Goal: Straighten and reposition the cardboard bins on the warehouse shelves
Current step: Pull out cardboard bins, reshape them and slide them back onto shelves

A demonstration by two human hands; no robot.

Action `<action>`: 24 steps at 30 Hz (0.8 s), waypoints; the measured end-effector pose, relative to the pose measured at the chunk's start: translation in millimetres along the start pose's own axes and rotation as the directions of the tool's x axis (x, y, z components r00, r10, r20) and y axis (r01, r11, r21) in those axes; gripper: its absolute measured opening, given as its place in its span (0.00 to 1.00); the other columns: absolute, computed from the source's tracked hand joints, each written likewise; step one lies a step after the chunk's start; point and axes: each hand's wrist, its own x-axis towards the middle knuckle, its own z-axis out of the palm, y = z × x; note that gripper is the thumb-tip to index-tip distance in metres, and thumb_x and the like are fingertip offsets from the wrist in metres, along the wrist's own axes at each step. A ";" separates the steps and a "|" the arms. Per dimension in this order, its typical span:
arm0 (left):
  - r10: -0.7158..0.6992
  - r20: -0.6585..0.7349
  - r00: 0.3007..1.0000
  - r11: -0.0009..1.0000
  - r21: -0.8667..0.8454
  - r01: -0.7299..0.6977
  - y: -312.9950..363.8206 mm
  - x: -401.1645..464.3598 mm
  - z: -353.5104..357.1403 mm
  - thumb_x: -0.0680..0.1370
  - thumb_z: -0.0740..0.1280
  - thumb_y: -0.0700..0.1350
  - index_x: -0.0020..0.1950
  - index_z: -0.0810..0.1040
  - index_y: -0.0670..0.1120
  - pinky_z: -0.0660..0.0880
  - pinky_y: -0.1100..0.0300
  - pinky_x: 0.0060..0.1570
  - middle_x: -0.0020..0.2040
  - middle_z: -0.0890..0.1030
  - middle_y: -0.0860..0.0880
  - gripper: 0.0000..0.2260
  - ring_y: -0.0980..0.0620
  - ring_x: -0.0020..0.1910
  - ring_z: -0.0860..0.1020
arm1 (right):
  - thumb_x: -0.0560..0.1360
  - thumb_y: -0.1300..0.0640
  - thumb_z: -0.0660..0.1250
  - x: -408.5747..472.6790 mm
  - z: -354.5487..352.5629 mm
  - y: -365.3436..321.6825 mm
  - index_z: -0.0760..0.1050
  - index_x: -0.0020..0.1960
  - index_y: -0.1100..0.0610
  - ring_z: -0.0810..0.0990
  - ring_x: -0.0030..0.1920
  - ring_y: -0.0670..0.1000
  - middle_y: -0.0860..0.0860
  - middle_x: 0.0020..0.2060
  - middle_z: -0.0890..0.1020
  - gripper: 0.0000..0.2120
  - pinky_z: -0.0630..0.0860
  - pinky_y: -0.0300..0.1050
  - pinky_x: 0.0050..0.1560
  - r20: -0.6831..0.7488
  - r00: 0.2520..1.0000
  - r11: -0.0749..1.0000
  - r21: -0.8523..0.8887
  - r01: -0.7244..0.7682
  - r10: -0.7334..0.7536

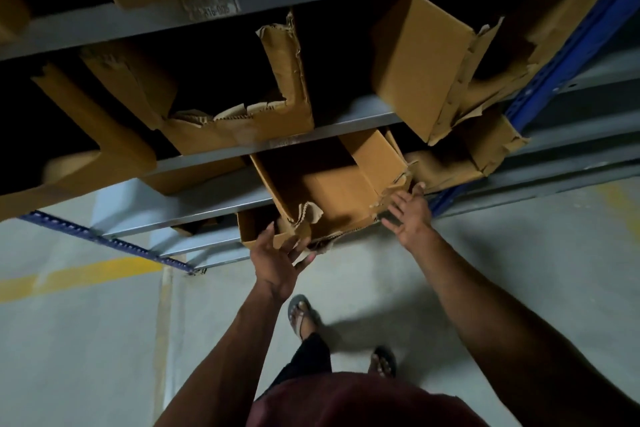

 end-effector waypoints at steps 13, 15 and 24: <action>-0.124 0.090 0.988 0.987 -0.087 0.132 77.7 105.6 41.6 0.79 0.64 0.58 0.52 0.74 0.56 0.71 0.36 0.71 0.67 0.79 0.39 0.07 0.41 0.64 0.78 | 0.83 0.32 0.44 24.9 79.1 -1.1 0.67 0.78 0.57 0.71 0.74 0.57 0.53 0.76 0.72 0.37 0.70 0.61 0.67 -0.032 0.996 0.992 0.099 -0.077 0.080; -0.140 0.108 0.984 0.987 -0.062 0.148 77.9 107.1 40.6 0.80 0.63 0.58 0.54 0.75 0.56 0.71 0.37 0.71 0.64 0.82 0.42 0.08 0.41 0.65 0.78 | 0.83 0.31 0.44 21.2 82.8 11.6 0.69 0.76 0.58 0.73 0.73 0.56 0.53 0.74 0.74 0.38 0.71 0.62 0.69 -0.057 0.994 0.992 0.089 -0.088 0.094; -0.100 0.115 0.988 0.994 0.060 0.093 64.6 85.7 15.6 0.79 0.65 0.60 0.74 0.75 0.51 0.73 0.39 0.68 0.70 0.81 0.43 0.26 0.40 0.66 0.80 | 0.85 0.34 0.50 -7.1 83.1 46.8 0.73 0.72 0.59 0.80 0.63 0.57 0.54 0.67 0.81 0.33 0.79 0.60 0.61 -0.004 0.997 0.995 -0.056 -0.083 0.083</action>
